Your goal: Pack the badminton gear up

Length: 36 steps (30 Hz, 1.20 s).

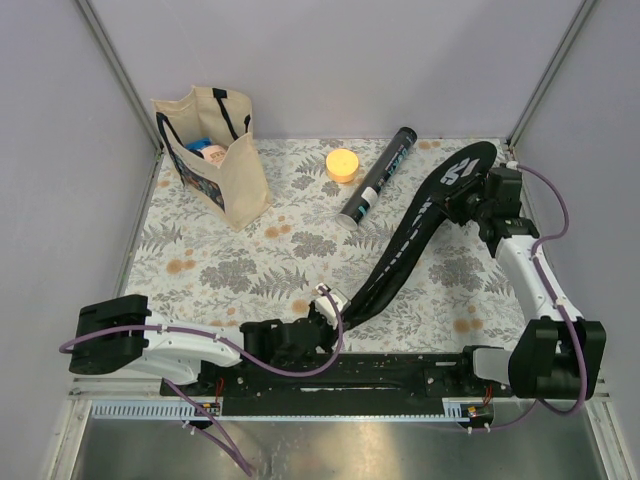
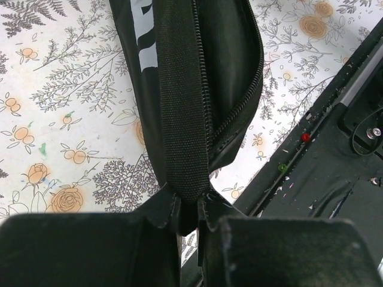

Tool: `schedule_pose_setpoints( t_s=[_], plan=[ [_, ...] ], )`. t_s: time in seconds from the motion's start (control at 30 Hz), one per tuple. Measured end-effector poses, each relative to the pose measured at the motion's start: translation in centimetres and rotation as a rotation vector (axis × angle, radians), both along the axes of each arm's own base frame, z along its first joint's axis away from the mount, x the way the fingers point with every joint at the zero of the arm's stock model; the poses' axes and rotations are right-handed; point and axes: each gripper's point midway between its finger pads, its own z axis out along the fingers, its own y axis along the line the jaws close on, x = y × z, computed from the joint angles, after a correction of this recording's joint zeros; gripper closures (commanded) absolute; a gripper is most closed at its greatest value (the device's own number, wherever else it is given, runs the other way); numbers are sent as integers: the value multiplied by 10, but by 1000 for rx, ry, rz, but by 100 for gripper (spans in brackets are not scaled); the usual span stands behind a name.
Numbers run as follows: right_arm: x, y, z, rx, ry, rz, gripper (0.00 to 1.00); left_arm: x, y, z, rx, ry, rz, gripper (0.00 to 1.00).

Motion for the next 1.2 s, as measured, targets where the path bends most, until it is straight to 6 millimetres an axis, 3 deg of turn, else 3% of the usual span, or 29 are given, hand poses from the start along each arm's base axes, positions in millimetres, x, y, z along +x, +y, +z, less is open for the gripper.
schedule_pose_setpoints(
  t_s=[0.27,0.37,0.63,0.8,0.97,1.2],
  plan=[
    [26,6,-33,-24,28,80,71,-3,2,6,-47,35,-8,100],
    [33,9,-35,-55,18,128,66,-4,2,13,-80,55,-4,100],
    [50,20,18,-183,-160,320,30,2,9,27,-151,130,24,100],
    [43,18,37,-275,-244,387,30,7,13,29,-151,177,38,100],
    [39,3,56,-353,-329,406,30,11,17,39,-185,218,42,100],
    [50,-10,101,-422,-432,363,36,13,20,50,-224,242,25,100]
  ],
)
